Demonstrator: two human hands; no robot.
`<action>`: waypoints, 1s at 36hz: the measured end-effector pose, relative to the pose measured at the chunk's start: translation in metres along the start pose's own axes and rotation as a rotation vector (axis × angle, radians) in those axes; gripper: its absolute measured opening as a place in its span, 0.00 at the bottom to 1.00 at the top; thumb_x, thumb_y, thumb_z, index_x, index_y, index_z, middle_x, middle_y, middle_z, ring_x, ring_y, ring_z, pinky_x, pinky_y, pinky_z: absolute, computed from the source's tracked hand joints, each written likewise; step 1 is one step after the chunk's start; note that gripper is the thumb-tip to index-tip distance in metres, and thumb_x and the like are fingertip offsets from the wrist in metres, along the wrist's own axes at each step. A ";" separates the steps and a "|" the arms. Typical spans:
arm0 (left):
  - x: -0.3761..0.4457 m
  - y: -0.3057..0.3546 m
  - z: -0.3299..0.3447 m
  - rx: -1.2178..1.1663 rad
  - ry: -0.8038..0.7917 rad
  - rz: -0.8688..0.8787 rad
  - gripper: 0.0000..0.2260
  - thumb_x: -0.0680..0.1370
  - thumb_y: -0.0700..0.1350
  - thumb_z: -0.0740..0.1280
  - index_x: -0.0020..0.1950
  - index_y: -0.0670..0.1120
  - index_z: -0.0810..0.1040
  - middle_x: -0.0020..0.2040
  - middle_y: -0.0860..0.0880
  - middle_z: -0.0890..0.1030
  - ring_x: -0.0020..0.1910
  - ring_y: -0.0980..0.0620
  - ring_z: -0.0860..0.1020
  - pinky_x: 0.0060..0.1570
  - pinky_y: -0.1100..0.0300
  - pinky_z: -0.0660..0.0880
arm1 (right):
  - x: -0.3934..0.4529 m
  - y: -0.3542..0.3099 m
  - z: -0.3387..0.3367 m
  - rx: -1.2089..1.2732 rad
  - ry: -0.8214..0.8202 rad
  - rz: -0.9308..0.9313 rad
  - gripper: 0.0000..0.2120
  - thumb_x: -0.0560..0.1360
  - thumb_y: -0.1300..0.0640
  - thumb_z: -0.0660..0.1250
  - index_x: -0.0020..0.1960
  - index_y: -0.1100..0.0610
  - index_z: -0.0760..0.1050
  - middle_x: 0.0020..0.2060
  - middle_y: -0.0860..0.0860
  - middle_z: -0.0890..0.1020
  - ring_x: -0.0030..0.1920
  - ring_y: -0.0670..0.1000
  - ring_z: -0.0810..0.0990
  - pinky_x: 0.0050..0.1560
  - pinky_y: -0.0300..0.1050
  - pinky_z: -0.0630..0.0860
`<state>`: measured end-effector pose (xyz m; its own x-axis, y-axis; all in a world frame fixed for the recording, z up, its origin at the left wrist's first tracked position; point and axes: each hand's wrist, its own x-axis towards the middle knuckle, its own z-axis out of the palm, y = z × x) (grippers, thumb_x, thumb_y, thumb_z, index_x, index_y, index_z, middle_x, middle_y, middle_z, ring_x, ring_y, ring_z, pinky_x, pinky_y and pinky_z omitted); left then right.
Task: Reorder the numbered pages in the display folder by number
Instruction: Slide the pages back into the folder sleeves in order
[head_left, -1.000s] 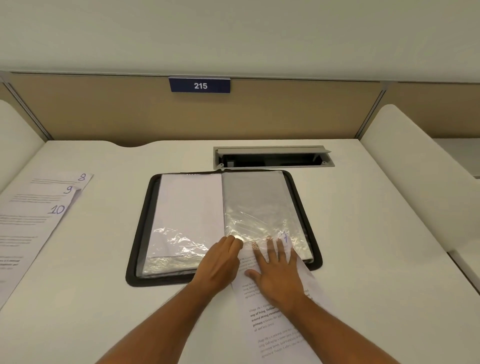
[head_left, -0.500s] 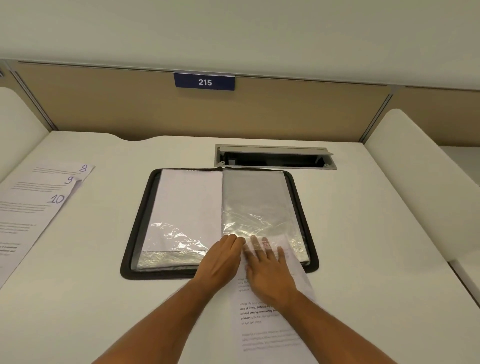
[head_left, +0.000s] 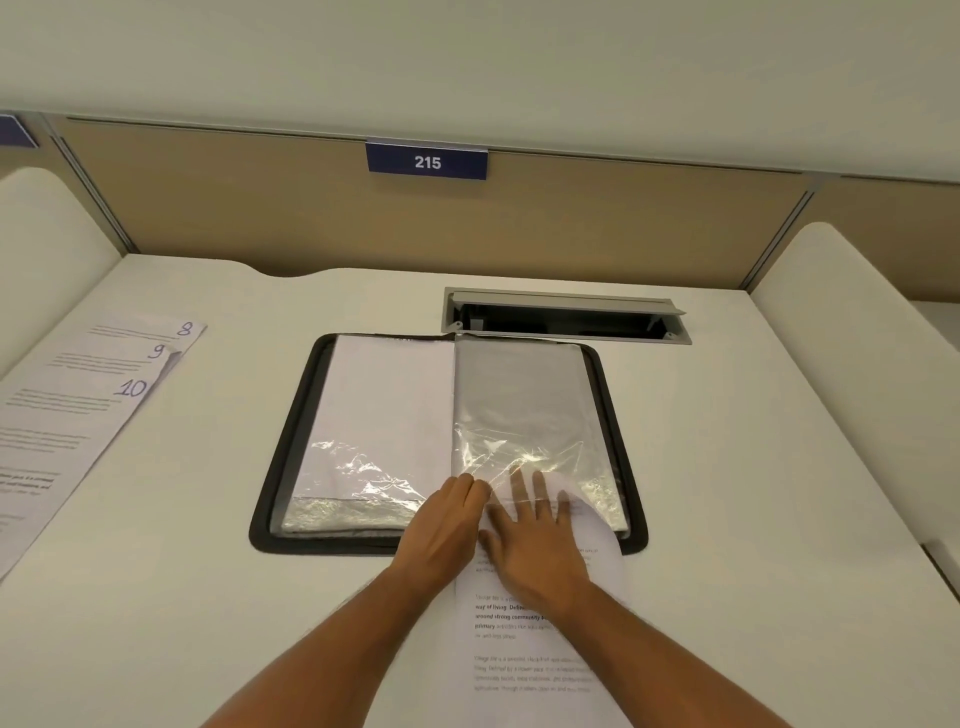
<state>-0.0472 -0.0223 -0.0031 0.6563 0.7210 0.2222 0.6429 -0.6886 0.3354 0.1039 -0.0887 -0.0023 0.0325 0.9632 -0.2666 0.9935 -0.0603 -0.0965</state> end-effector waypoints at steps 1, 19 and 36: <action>0.000 0.000 0.001 0.004 -0.006 0.003 0.19 0.66 0.32 0.74 0.52 0.46 0.74 0.45 0.50 0.76 0.39 0.51 0.72 0.34 0.59 0.74 | -0.001 0.001 0.000 -0.002 0.001 -0.047 0.30 0.83 0.33 0.37 0.82 0.42 0.35 0.80 0.52 0.30 0.79 0.59 0.27 0.77 0.66 0.32; 0.004 0.004 0.007 0.015 0.052 0.087 0.08 0.72 0.36 0.73 0.46 0.46 0.77 0.40 0.50 0.76 0.35 0.51 0.72 0.32 0.58 0.73 | -0.014 0.031 0.011 0.043 0.214 0.030 0.33 0.84 0.32 0.44 0.83 0.47 0.53 0.83 0.56 0.45 0.82 0.57 0.45 0.81 0.54 0.43; 0.008 0.008 0.005 0.038 0.008 0.072 0.08 0.74 0.42 0.73 0.44 0.47 0.73 0.39 0.51 0.74 0.36 0.51 0.69 0.32 0.57 0.72 | -0.014 0.033 0.009 0.060 0.129 0.054 0.41 0.75 0.21 0.36 0.80 0.41 0.30 0.80 0.46 0.31 0.80 0.55 0.29 0.77 0.67 0.32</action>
<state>-0.0349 -0.0227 -0.0034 0.6984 0.6700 0.2516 0.6089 -0.7411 0.2831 0.1349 -0.1062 -0.0107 0.1030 0.9837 -0.1477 0.9818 -0.1243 -0.1436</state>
